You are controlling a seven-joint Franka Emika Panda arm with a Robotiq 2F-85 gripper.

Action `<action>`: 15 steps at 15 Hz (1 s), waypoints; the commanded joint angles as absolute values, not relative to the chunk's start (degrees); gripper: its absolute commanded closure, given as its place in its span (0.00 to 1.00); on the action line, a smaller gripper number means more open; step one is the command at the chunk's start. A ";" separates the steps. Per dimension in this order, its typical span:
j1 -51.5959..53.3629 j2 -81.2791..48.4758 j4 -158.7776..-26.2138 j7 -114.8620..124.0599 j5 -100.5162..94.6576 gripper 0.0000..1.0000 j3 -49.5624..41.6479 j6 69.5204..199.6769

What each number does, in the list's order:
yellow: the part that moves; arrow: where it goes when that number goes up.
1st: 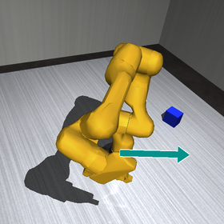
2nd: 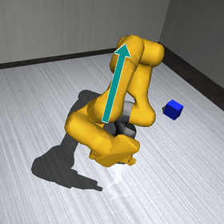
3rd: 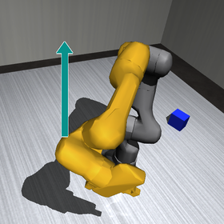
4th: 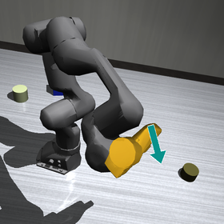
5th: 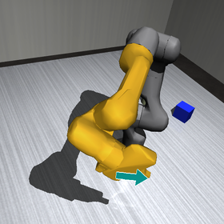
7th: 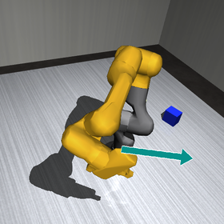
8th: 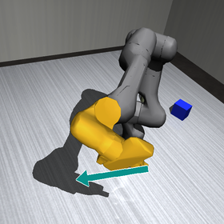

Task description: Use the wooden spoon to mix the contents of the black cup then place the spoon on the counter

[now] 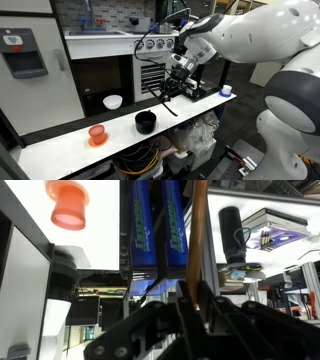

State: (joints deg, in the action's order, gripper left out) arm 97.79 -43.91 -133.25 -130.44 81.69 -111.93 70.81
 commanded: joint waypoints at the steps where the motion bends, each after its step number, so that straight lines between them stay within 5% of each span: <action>1: 96.76 -46.93 -134.65 -128.54 83.47 0.96 -113.31 75.21; 15: 88.16 -47.89 -144.02 -123.21 87.61 0.96 -112.49 89.58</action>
